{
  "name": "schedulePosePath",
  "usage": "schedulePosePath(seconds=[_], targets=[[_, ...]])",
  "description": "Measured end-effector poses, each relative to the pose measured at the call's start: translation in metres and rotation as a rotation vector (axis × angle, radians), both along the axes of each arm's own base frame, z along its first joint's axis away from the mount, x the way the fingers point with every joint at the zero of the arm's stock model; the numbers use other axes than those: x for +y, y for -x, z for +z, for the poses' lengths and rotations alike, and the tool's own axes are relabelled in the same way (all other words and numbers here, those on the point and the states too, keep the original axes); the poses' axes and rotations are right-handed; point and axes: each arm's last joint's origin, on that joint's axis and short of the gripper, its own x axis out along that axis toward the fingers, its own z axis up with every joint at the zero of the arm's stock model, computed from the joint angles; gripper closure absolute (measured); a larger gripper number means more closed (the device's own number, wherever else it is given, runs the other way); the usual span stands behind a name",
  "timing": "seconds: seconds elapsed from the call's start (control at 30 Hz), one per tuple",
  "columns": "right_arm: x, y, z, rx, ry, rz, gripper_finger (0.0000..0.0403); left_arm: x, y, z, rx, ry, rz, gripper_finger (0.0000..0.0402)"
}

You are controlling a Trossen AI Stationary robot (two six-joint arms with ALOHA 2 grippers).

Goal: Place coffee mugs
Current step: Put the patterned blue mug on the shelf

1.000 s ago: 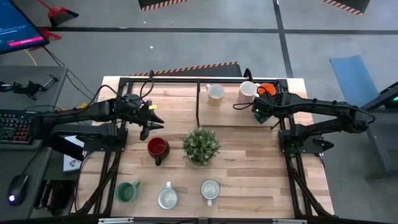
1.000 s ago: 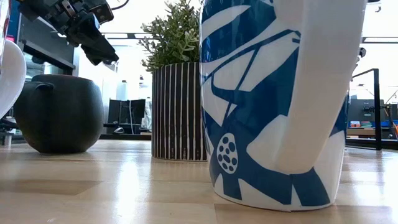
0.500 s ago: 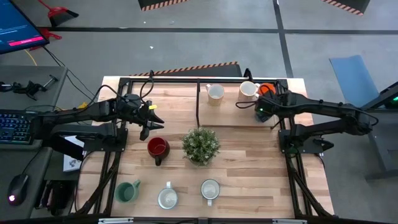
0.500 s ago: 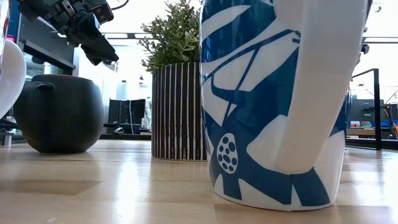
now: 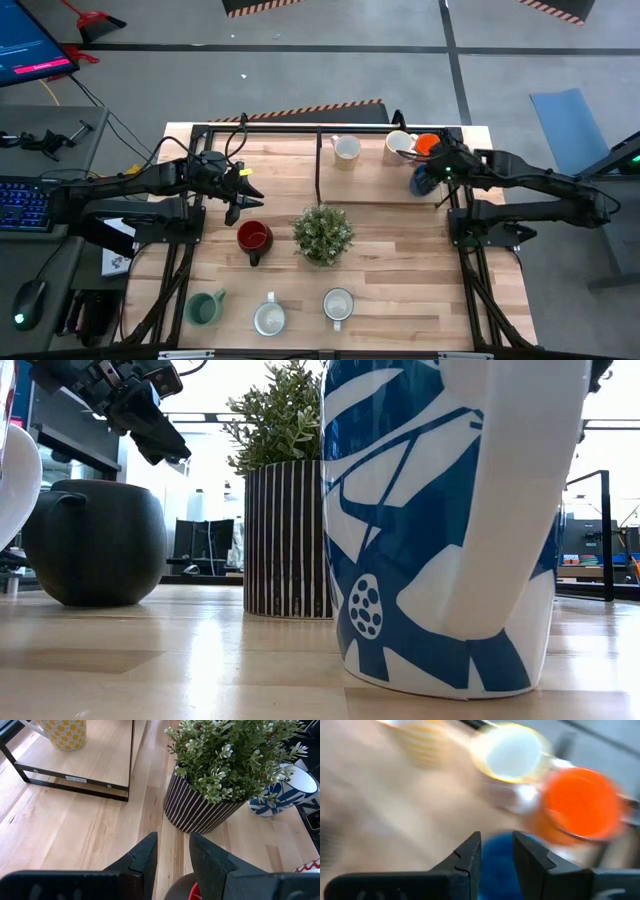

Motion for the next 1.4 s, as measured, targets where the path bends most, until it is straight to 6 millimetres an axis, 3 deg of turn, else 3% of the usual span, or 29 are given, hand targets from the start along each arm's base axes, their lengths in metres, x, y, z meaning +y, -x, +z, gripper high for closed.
schedulePosePath(seconds=[0.13, 0.23, 0.47, 0.77, 0.97, 1.23, 1.4], targets=[[0.009, -0.014, 0.009, -0.164, -0.063, 0.174, 0.0315, 0.000, 0.000, 0.000, 0.000, -0.004, -0.002, 0.0298], [0.018, -0.029, 0.007, -0.194, -0.099, 0.272, 0.0315, 0.000, 0.000, 0.000, -0.001, -0.026, -0.017, 0.0298], [0.057, -0.066, -0.015, -0.080, -0.204, 0.520, 0.0315, 0.000, 0.000, 0.000, -0.002, -0.044, -0.028, 0.0298], [0.120, -0.118, -0.046, -0.125, -0.216, 0.698, 0.0315, 0.000, 0.000, 0.000, -0.002, -0.044, -0.028, 0.0298], [0.157, -0.140, -0.069, -0.084, -0.224, 0.789, 0.0315, 0.000, 0.000, 0.000, -0.002, -0.044, -0.028, 0.0298], [0.202, -0.172, -0.039, -0.020, -0.125, 0.873, 0.0315, 0.000, 0.000, 0.000, -0.001, -0.026, -0.016, 0.0298], [0.225, -0.189, -0.037, 0.097, -0.100, 0.885, 0.0315, 0.000, 0.000, 0.000, -0.002, -0.023, -0.014, 0.0298]])
